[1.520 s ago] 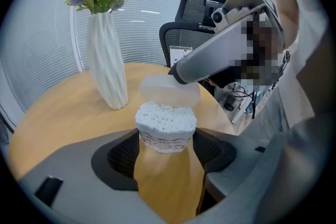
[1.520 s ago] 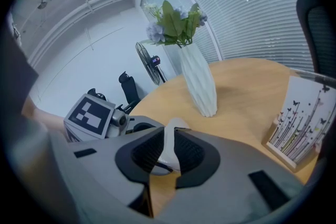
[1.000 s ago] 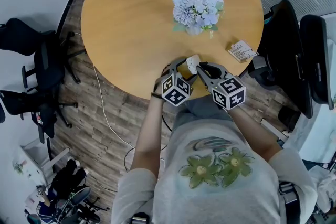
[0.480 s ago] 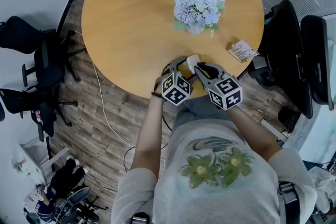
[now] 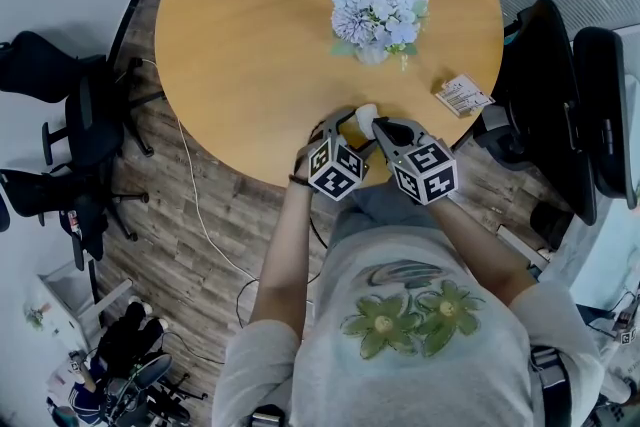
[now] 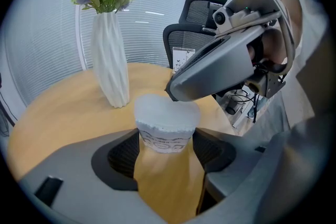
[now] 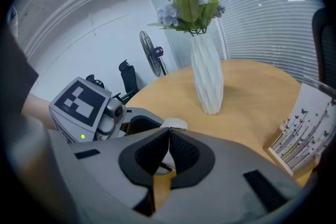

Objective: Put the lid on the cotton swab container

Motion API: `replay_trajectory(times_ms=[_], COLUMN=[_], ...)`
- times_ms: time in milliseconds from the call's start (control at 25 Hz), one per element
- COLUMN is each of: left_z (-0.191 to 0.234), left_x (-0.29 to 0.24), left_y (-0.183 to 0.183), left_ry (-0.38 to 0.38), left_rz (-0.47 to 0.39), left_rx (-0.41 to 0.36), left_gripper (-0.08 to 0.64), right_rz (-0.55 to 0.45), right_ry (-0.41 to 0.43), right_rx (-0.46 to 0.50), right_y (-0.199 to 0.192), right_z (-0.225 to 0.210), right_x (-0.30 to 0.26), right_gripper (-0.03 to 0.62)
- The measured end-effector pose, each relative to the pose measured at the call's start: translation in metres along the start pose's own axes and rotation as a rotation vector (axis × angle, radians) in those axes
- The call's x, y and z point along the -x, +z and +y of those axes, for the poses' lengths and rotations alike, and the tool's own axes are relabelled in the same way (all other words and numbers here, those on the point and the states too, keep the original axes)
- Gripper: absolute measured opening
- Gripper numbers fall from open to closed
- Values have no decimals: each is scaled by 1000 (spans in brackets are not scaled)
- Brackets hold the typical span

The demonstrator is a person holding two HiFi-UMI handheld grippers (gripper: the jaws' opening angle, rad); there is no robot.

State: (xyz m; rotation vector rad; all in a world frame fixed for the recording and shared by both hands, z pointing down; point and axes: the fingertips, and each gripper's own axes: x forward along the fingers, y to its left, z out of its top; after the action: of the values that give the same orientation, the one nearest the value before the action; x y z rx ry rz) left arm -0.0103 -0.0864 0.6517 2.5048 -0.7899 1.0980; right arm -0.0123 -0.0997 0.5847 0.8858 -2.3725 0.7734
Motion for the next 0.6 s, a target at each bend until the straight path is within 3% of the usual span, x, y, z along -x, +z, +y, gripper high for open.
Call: replay_trajectory(times_ms=[320, 600], left_z=[0, 1], left_x=[0, -2], left_y=[0, -1], left_ry=[0, 3], left_rz=[-3, -6], left_rx=[3, 9], left_gripper=[321, 319], right_rz=[38, 189], right_ry=[-18, -84], right_rx=[47, 216], right_y=[-3, -8], right_z=[2, 2], right_x=[-5, -12], right_gripper=[2, 2])
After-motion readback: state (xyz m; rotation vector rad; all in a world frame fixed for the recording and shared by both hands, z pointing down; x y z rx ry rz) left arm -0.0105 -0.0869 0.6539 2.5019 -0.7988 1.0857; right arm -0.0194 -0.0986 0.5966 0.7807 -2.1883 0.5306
